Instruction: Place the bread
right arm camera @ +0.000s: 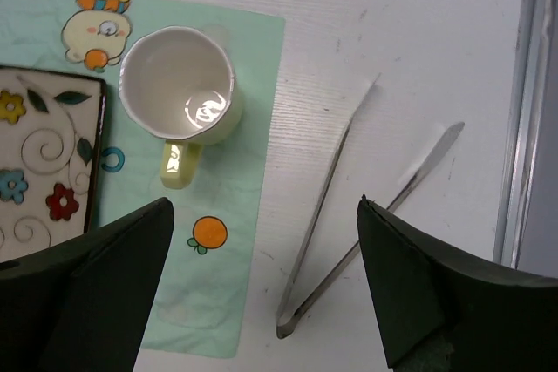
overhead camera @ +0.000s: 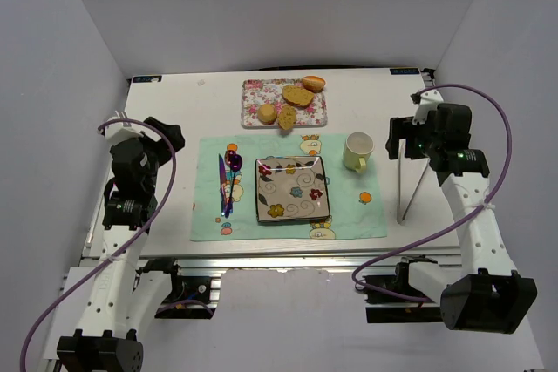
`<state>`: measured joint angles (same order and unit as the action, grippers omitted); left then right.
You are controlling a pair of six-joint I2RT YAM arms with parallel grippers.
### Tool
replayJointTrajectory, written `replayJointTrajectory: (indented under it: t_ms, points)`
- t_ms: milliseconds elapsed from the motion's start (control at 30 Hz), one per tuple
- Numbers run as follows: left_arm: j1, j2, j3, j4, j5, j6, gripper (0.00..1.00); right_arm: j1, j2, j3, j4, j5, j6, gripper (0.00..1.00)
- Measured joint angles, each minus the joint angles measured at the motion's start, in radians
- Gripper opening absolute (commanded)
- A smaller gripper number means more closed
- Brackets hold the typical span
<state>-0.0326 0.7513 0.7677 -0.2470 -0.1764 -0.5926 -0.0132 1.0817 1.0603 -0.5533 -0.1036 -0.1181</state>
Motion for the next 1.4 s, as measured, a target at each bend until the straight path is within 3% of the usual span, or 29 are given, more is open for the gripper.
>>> replayJointTrajectory:
  t_ms: [100,133,167,200,233,333,367,400,433,467,500,533,567,600,667,833,1033,1233,1400]
  points:
    - [0.0,0.0,0.0,0.001,0.001,-0.009,0.81,-0.002,-0.008,0.001,-0.011,-0.098,-0.107,0.89]
    - [0.0,0.0,0.0,0.001,0.001,-0.014,0.65,-0.002,-0.018,0.0,-0.024,-0.158,-0.173,0.89]
    - [0.0,0.001,0.0,0.002,0.001,-0.019,0.27,-0.001,-0.032,-0.003,-0.038,-0.225,-0.245,0.9]
    - [0.0,0.002,0.0,0.005,0.001,-0.024,0.1,0.007,-0.054,-0.01,-0.051,-0.286,-0.322,0.89]
    - [0.0,0.005,0.0,0.008,0.002,-0.022,0.0,0.019,-0.079,-0.021,-0.059,-0.332,-0.375,0.89]
    - [0.0,0.029,0.009,0.014,0.016,-0.019,0.0,0.06,-0.159,-0.066,-0.061,-0.434,-0.45,0.89]
    - [0.0,0.043,0.014,0.016,0.028,-0.018,0.05,0.064,-0.172,-0.075,-0.057,-0.446,-0.45,0.82]
    - [0.0,0.058,0.019,0.02,0.049,-0.017,0.31,0.064,-0.169,-0.077,-0.061,-0.451,-0.449,0.54]
    - [0.001,0.074,0.021,0.027,0.077,-0.004,0.49,0.064,-0.159,-0.076,-0.058,-0.447,-0.439,0.25]
    - [0.001,0.095,0.024,0.034,0.111,0.0,0.66,0.064,-0.138,-0.073,-0.058,-0.438,-0.424,0.04]
    - [0.001,0.117,0.031,0.038,0.145,0.007,0.7,0.063,-0.102,-0.067,-0.061,-0.415,-0.397,0.0]
    - [0.0,0.141,0.037,0.04,0.172,0.003,0.75,0.057,-0.06,-0.055,-0.07,-0.391,-0.364,0.04]
    - [-0.005,0.169,0.045,0.042,0.202,0.005,0.79,0.046,-0.019,-0.045,-0.074,-0.37,-0.335,0.21]
    - [-0.012,0.196,0.051,0.043,0.224,0.008,0.84,0.026,0.031,-0.039,-0.074,-0.346,-0.309,0.63]
    - [-0.036,0.233,0.052,0.04,0.241,0.019,0.88,-0.003,0.084,-0.039,-0.082,-0.279,-0.257,0.87]
    - [-0.108,0.267,0.052,0.039,0.261,0.03,0.9,-0.034,0.129,-0.04,-0.098,-0.12,-0.151,0.89]
    - [-0.123,0.274,0.052,0.041,0.261,0.031,0.9,-0.096,0.193,-0.045,-0.1,0.011,-0.026,0.77]
    - [-0.123,0.273,0.043,0.046,0.249,0.029,0.9,-0.194,0.324,-0.069,-0.125,0.034,0.042,0.78]
    - [-0.123,0.273,0.026,0.045,0.243,0.028,0.91,-0.203,0.394,-0.093,-0.138,0.033,0.061,0.83]
